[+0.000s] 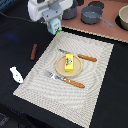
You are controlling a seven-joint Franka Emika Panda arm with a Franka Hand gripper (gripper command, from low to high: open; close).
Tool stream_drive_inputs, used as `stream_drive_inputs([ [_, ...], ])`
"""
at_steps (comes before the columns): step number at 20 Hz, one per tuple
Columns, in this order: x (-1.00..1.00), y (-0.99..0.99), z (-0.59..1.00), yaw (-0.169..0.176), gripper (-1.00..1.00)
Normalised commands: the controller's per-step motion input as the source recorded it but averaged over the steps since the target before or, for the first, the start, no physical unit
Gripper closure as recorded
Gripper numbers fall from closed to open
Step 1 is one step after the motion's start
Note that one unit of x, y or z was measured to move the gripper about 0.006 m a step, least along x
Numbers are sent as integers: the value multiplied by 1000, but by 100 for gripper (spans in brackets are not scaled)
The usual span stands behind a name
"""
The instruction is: Interact with the objects in diverse but meaningful ways.
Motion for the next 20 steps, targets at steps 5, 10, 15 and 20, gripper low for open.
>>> stream_drive_inputs([
  [5,1000,207,567,-32,100],
  [10,1000,181,376,-35,100],
  [15,985,153,143,-32,100],
  [20,949,95,0,-44,100],
])
